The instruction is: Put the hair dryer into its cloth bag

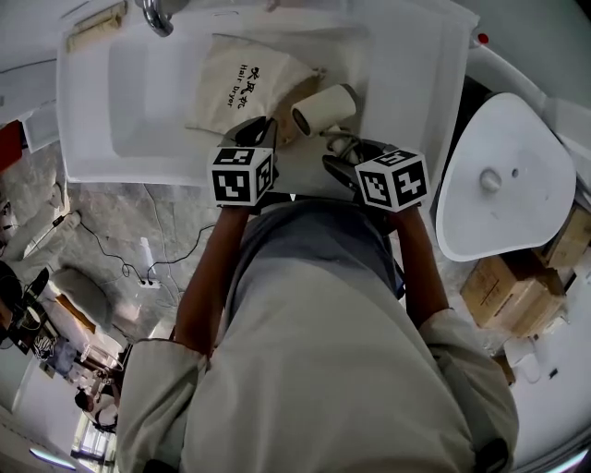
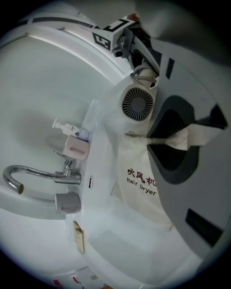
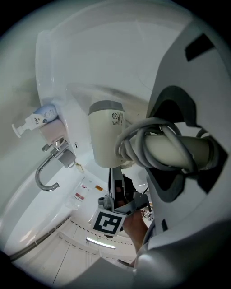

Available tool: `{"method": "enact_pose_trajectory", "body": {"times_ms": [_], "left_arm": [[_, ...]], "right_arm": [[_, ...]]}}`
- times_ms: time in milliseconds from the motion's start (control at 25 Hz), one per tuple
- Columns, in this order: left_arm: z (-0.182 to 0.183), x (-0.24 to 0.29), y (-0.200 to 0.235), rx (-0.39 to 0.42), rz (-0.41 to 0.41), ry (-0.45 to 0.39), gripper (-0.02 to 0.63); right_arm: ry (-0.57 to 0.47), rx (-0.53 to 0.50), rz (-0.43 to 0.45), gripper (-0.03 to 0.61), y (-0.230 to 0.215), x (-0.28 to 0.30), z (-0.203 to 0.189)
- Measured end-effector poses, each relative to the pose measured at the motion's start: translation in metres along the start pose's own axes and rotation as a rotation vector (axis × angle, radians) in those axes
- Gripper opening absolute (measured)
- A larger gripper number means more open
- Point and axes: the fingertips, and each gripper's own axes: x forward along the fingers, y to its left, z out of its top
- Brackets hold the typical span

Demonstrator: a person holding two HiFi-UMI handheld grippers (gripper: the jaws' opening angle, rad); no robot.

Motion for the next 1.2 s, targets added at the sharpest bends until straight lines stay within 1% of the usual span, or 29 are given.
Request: {"method": "enact_pose_trajectory", "body": {"times_ms": [160,360,720,840,1200], "left_arm": [[0.002,-0.003,0.001,-0.012,-0.009,-0.01,0.049],[0.003,-0.007,0.006,-0.023,-0.012,-0.014,0.049],[0.003,-0.011,0.01,-0.04,-0.032,-0.005,0.049],[0.003,-0.011,0.01,-0.036,-0.044,-0.003,0.049],[0.005,-0.01,0.008,-0.024,-0.065,0.004,0.05]], "right_arm": [[0.045,-0.038,-0.005,0.259,0.003,0.008,0.002],[0.081,0.011,0.046,0.259,0.008,0.019,0.008],[0.16,0.004,0.041,0.259,0.007,0.033,0.002],[0.18,0.0,0.029,0.259,0.008,0.036,0.001],[0.232,-0.013,0.037,0.259,0.011,0.053,0.0]]}}
